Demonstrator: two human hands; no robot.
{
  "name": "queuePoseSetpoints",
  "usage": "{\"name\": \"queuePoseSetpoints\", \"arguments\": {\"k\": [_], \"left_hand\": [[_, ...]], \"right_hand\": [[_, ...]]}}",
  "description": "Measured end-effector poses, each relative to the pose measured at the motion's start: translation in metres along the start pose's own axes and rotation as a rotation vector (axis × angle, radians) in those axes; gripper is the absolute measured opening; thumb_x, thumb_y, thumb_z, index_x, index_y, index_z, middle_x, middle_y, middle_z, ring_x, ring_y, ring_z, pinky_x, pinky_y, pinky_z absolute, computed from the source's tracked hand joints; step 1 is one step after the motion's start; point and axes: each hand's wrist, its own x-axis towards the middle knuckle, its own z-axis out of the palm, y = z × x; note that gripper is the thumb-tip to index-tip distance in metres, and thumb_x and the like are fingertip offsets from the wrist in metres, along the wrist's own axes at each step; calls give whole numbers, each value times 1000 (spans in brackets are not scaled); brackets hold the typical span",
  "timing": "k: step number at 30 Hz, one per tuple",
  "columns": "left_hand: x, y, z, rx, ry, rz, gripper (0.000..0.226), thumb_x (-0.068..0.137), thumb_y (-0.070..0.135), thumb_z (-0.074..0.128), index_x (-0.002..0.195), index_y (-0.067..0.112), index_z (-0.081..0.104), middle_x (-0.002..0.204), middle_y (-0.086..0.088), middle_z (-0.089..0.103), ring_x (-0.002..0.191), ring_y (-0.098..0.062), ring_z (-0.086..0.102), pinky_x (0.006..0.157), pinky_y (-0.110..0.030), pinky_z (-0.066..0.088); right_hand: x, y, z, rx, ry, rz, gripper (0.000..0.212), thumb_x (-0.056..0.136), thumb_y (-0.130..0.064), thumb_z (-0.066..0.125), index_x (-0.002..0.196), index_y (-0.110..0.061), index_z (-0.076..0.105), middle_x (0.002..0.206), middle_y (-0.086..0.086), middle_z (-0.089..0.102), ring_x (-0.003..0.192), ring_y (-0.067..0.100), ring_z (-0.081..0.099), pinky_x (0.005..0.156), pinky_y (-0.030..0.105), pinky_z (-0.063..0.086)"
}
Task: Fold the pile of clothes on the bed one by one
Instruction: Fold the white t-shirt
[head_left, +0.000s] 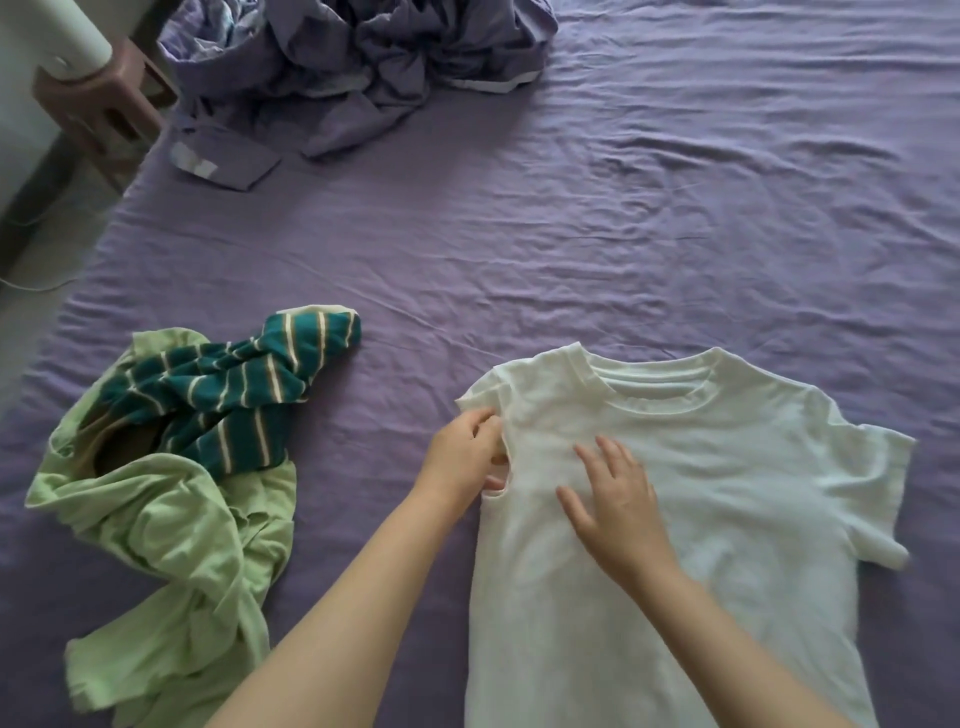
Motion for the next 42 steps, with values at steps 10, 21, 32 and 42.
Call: {"name": "queuePoseSetpoints", "arguments": {"k": [10,21,32,42], "left_hand": [[14,-45,34,1266,-157,480,65,98,49,31,151,30,-2,156,8,-21,144,-22,-21,115,-43,-11],[-1,-46,76,1402,29,386,77,92,64,21,151,21,-5,158,-7,-18,142,-27,-25,109,-51,-22],[-39,-10,263,1270,-343,709,59,98,52,24,151,33,6,160,-1,-11,144,-24,-21,110,-51,-20],[-13,-11,302,1467,-318,728,88,82,78,20,147,32,-18,157,2,-23,141,-25,-29,104,-59,-25]], "right_hand": [[-13,61,5,-229,-41,25,58,97,-46,34,149,-35,11,159,2,-3,146,26,-10,114,47,-5],[-11,116,-54,-199,54,-112,43,85,-15,64,128,-13,56,142,14,45,138,35,32,108,49,27],[-5,242,-131,-189,13,308,61,99,-30,38,150,-25,5,159,6,-5,146,24,-4,114,42,11],[-1,265,-131,341,100,348,38,81,-8,64,116,-2,52,109,14,61,107,35,53,92,42,42]]}}
